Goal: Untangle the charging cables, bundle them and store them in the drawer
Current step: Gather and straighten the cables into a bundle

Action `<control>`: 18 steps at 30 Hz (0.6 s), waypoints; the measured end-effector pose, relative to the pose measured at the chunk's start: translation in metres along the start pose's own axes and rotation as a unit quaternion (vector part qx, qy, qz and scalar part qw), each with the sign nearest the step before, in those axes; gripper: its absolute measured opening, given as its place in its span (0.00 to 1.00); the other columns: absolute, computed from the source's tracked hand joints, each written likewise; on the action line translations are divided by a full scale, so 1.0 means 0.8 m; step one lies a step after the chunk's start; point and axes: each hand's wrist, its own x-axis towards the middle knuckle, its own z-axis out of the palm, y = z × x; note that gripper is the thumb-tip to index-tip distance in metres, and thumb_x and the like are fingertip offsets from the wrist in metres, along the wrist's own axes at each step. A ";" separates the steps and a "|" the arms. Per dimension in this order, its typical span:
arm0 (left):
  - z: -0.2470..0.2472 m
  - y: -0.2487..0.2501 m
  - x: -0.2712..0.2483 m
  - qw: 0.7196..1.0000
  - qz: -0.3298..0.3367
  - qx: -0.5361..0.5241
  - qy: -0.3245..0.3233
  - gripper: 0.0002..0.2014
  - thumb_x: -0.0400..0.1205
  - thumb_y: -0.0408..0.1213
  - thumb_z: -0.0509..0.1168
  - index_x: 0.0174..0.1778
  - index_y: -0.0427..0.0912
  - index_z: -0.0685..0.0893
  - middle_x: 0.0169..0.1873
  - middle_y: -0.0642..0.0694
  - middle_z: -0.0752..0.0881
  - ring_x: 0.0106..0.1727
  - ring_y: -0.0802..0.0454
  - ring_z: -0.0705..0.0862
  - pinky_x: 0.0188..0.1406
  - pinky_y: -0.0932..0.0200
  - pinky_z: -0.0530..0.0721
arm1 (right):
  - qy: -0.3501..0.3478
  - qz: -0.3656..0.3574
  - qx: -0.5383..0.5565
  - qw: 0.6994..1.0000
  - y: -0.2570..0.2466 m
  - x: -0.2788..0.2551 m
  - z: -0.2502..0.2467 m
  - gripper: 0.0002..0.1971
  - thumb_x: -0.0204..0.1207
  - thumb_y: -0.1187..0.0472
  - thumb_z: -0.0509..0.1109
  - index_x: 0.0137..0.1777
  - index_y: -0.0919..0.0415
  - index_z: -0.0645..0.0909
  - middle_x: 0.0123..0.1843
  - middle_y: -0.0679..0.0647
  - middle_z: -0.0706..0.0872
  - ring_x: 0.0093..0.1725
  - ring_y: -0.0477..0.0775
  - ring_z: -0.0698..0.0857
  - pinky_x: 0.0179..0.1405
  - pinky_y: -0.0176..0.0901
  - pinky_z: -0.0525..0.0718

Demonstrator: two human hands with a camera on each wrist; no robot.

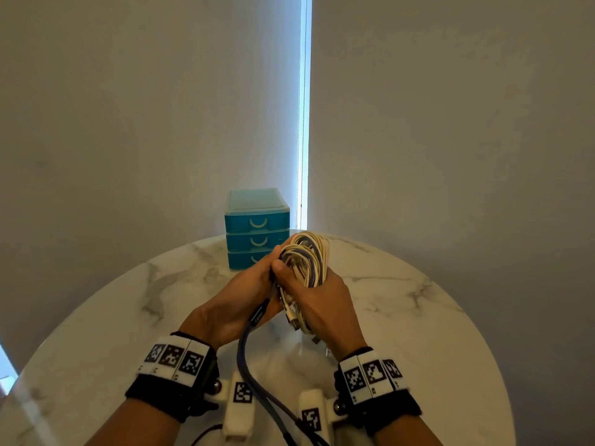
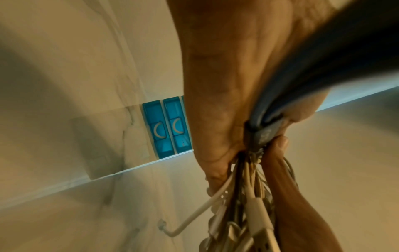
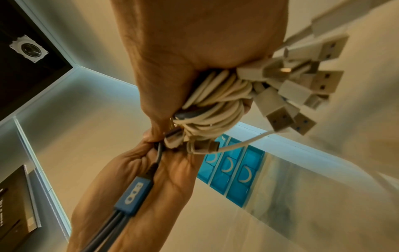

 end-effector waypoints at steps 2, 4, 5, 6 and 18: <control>-0.002 0.001 -0.001 1.000 0.003 0.004 -0.009 0.22 0.96 0.52 0.52 0.84 0.53 0.77 0.72 0.41 0.90 0.72 0.44 0.90 0.60 0.51 0.94 | -0.038 0.020 0.011 0.999 0.000 0.000 -0.004 0.25 0.68 0.24 0.78 0.55 0.40 0.90 0.40 0.33 0.94 0.43 0.31 0.92 0.42 0.25 0.89; -0.005 0.001 -0.003 0.999 0.006 0.026 -0.024 0.22 0.96 0.53 0.53 0.86 0.57 0.75 0.76 0.43 0.87 0.75 0.45 0.88 0.67 0.50 0.92 | -0.056 0.045 0.036 0.997 0.002 0.000 -0.006 0.27 0.67 0.28 0.83 0.58 0.46 0.92 0.44 0.42 0.96 0.44 0.38 0.95 0.48 0.35 0.94; -0.006 0.001 -0.004 0.999 0.011 0.040 -0.028 0.21 0.95 0.53 0.53 0.84 0.60 0.77 0.76 0.45 0.87 0.76 0.46 0.87 0.69 0.49 0.91 | -0.055 0.058 0.060 0.995 0.001 -0.001 -0.007 0.27 0.68 0.32 0.84 0.60 0.48 0.92 0.45 0.46 0.97 0.44 0.41 0.96 0.46 0.36 0.94; -0.007 0.002 -0.005 0.998 0.019 0.053 -0.025 0.20 0.95 0.53 0.53 0.81 0.64 0.78 0.76 0.47 0.87 0.76 0.48 0.87 0.71 0.49 0.89 | -0.056 0.065 0.090 0.992 0.001 -0.002 -0.007 0.25 0.70 0.37 0.86 0.61 0.51 0.92 0.45 0.48 0.97 0.44 0.43 0.96 0.42 0.34 0.93; 0.019 0.031 -0.011 0.874 0.164 0.447 0.094 0.21 0.94 0.58 0.54 0.77 0.60 0.85 0.66 0.60 0.89 0.67 0.65 0.86 0.66 0.70 0.82 | -0.004 0.093 0.058 0.994 0.001 -0.001 -0.001 0.12 0.77 0.49 0.82 0.36 0.53 0.90 0.34 0.55 0.94 0.33 0.53 0.92 0.38 0.48 0.91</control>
